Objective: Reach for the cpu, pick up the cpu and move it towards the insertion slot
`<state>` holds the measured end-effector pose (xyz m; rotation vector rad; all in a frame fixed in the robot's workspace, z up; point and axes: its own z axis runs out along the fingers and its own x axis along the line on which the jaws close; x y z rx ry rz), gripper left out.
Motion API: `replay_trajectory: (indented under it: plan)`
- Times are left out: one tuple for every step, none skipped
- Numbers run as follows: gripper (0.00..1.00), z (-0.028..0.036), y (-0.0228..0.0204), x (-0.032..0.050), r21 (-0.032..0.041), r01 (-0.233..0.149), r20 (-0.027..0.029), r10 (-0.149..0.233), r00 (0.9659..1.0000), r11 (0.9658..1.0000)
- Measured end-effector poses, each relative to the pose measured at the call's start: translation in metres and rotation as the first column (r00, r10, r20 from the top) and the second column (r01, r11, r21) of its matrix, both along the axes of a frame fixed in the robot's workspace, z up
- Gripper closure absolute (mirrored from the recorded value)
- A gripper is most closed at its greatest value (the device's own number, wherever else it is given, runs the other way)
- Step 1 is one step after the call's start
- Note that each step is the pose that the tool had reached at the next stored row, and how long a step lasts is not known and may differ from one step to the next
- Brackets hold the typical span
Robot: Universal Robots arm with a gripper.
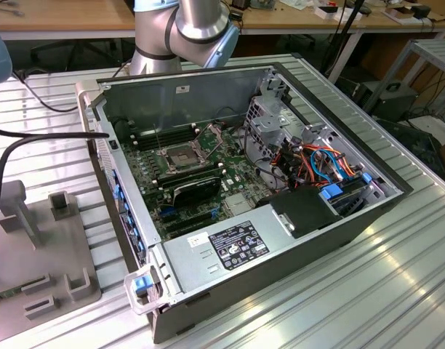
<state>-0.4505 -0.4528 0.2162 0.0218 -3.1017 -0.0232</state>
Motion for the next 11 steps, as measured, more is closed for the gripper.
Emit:
replay_trajectory:
  plan:
    - [0.45, 0.0011, 0.0000, 0.0000, -0.0001, 0.000, -0.0001, 0.000, 1.0000, 1.0000]
    - [0.45, 0.0016, 0.0000, 0.0000, 0.0001, 0.000, 0.0001, 0.000, 1.0000, 1.0000]
    - [0.45, 0.0021, 0.0000, 0.0000, 0.0001, 0.000, 0.0001, 0.000, 1.0000, 1.0000]
    - [0.45, 0.0032, 0.0000, 0.0000, 0.0000, 0.000, -0.0001, 0.000, 1.0000, 1.0000]
    - [0.45, 0.0036, 0.0000, 0.0000, 0.0001, 0.000, 0.0000, 0.000, 1.0000, 1.0000]
    - [0.45, 0.0040, 0.0000, 0.0000, 0.0001, 0.000, 0.0000, 0.000, 1.0000, 1.0000]
    - [0.45, 0.0045, 0.0000, 0.0000, 0.0000, 0.000, 0.0000, 0.000, 1.0000, 1.0000]
    - [0.45, 0.0049, 0.0000, 0.0000, 0.0000, 0.000, 0.0000, 0.000, 1.0000, 1.0000]
    - [0.45, 0.0054, 0.0000, 0.0000, 0.0000, 0.000, -0.0001, 0.000, 1.0000, 1.0000]
    - [0.45, 0.0058, 0.0000, 0.0000, 0.0001, 0.000, 0.0000, 0.000, 1.0000, 1.0000]
    - [0.45, 0.0062, 0.0000, 0.0000, 0.0001, 0.000, 0.0000, 0.000, 1.0000, 1.0000]
